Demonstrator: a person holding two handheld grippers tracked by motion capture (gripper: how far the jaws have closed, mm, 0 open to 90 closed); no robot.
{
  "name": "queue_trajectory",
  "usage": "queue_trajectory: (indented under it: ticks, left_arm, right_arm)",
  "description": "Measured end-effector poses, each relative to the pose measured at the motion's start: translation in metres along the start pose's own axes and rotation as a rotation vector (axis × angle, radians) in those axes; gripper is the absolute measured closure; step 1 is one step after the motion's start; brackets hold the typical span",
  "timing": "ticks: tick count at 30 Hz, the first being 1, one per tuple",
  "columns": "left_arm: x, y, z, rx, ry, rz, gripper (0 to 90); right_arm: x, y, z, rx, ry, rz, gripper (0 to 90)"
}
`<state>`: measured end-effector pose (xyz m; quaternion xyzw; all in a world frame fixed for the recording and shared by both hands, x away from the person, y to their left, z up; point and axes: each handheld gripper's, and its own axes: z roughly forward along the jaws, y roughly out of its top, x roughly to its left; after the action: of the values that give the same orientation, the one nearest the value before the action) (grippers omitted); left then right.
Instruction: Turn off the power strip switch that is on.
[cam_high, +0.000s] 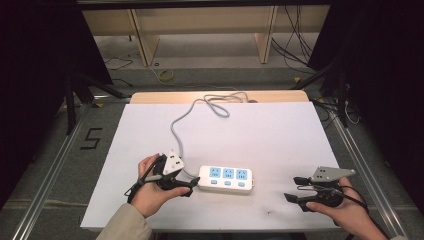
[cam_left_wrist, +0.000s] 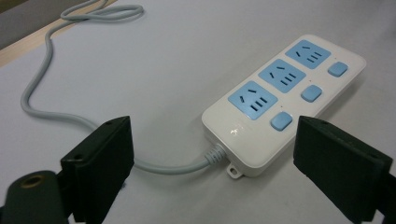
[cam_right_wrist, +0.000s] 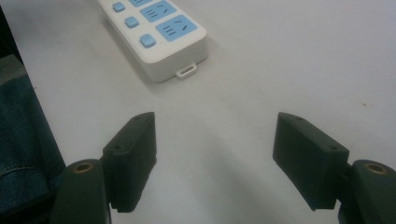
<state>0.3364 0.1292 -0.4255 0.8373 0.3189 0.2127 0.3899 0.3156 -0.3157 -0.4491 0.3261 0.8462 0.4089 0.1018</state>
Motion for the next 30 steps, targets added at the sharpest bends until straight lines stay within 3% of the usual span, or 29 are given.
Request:
queue_trajectory:
  ticks: [11, 19, 30]
  left_arm:
    - [0.000, -0.025, -0.009, 0.010, 0.002, -0.009, 11.4]
    - [0.005, -0.041, -0.017, 0.011, 0.030, -0.036, 11.3]
    - [0.005, -0.051, -0.023, 0.046, 0.053, -0.011, 12.7]
  right_arm:
    - [0.001, 0.001, 0.001, 0.000, 0.006, 0.005, 30.6]
    - [0.000, 0.000, 0.001, 0.001, 0.008, 0.001, 30.6]
    - [0.000, 0.000, 0.001, 0.001, 0.006, 0.003, 30.5]
